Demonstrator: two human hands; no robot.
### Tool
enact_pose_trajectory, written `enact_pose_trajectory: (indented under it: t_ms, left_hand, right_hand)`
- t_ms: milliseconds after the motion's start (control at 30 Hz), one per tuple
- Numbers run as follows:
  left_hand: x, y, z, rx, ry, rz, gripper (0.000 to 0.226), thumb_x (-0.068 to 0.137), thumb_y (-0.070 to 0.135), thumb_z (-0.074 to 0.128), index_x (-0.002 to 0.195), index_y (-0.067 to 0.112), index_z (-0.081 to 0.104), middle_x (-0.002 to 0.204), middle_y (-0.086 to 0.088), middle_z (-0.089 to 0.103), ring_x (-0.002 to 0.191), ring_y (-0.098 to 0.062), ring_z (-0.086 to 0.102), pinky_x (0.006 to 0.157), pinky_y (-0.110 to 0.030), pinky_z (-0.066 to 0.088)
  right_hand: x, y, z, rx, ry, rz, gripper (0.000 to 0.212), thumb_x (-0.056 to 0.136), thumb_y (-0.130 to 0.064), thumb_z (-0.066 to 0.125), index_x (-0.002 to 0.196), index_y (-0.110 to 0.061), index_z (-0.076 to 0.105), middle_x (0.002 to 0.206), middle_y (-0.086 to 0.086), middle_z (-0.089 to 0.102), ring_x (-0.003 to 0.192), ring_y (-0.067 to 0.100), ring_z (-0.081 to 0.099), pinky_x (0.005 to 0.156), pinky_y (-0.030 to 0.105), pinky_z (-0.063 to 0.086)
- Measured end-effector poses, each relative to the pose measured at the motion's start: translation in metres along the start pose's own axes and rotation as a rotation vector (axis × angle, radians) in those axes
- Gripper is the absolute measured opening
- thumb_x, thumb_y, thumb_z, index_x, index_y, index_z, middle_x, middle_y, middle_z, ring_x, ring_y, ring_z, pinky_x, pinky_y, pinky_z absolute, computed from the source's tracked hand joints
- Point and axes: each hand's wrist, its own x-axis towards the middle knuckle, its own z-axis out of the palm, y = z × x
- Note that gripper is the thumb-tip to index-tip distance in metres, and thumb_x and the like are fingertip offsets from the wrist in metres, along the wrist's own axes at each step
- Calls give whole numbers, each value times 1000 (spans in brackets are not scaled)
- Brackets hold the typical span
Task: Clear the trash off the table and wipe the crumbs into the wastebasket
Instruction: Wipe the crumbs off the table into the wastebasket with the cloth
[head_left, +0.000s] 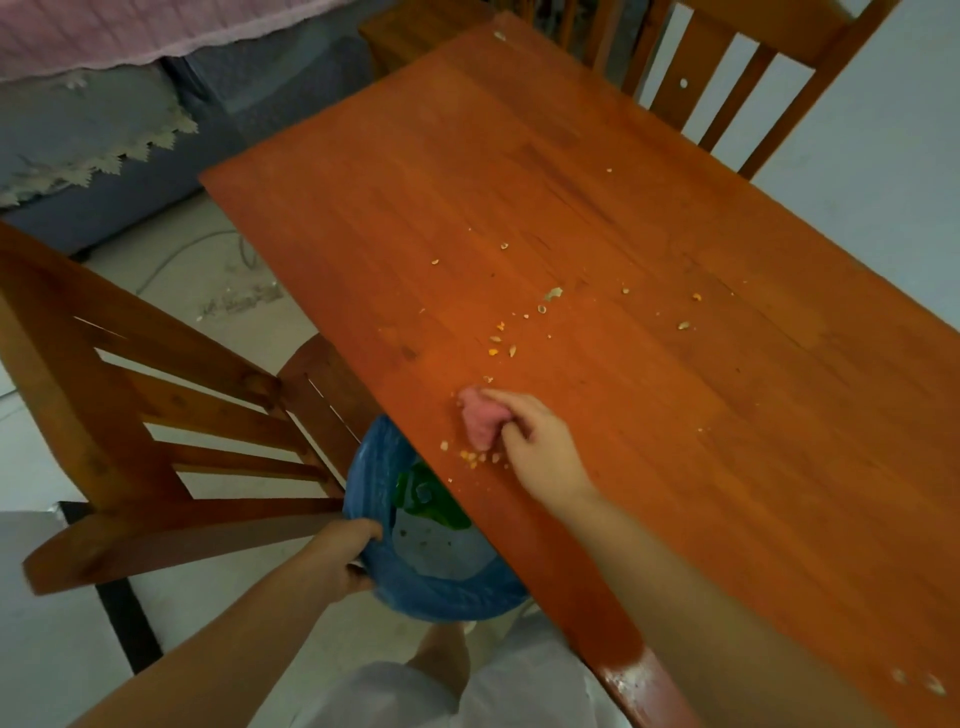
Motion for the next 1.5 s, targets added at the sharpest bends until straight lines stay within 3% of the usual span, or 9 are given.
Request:
enact_pose_trajectory:
  t_ms: [133,300,400,567,733,933,1133,1400,1500]
  left_hand:
    - [3,1,-1,20,1,8,44,86,-7,46,130,-2,45,117,-23,55,102,-35,54,83,-46,52]
    - [7,1,-5,18,-19,-2,42,85,-6,47,126,-1,45,101,-20,56,81,-29,55,72,-43,53]
    - [9,1,-8,24,-20,-5,45,85,-6,48,130,0,44,107,-21,55,85,-31,56,66,-43,54]
    - [11,4,-11,35,-31,-25,46,86,-5,48,132,-2,42,98,-19,54,94,-35,56,78,-45,53]
    - [9,3,-12,19,-33,-26,50,85,-6,48,134,-1,40,116,-21,54,115,-39,52,90,-47,51]
    - [3,-13,-12,-46,-27,7,40,88,-6,45,127,-2,44,90,-15,53,79,-28,53,79,-43,51]
    - [-4,-30,-8,-78,-24,39,28,87,-7,43,114,1,46,88,-14,54,82,-29,55,69,-44,53]
    - [-8,-48,-3,-67,0,56,32,85,-6,42,116,-1,48,105,-20,57,96,-36,55,73,-46,53]
    - [-11,-50,0,-73,-9,54,30,86,-7,41,114,-1,49,92,-17,57,88,-33,56,65,-43,52]
  right_hand:
    - [84,7,-57,139,268,22,45,72,12,35,106,-2,63,100,7,68,94,9,59,98,17,41]
    - [158,20,-94,128,355,243,45,76,8,29,98,-12,63,83,4,68,86,19,65,95,37,49]
    - [158,9,-70,65,263,194,38,82,6,32,89,-19,60,83,4,66,78,18,63,83,29,52]
    - [123,-1,-28,-180,12,-22,37,86,1,45,115,-14,64,116,1,61,103,11,52,94,17,43]
    - [69,0,-8,-217,-161,-94,34,87,-1,48,110,-19,66,111,-11,57,109,6,49,101,27,37]
    - [-18,4,34,-151,-176,-208,36,78,4,53,104,-14,70,108,-13,58,108,6,52,97,5,31]
    - [-64,-1,59,18,-275,-207,40,80,2,49,109,-20,67,113,-14,59,110,0,53,98,12,38]
    - [-7,34,-39,86,198,171,44,89,0,43,122,-26,57,126,0,60,116,17,55,105,43,42]
    - [-28,38,-23,-175,137,45,44,86,6,47,123,-15,58,131,6,56,123,20,48,110,31,32]
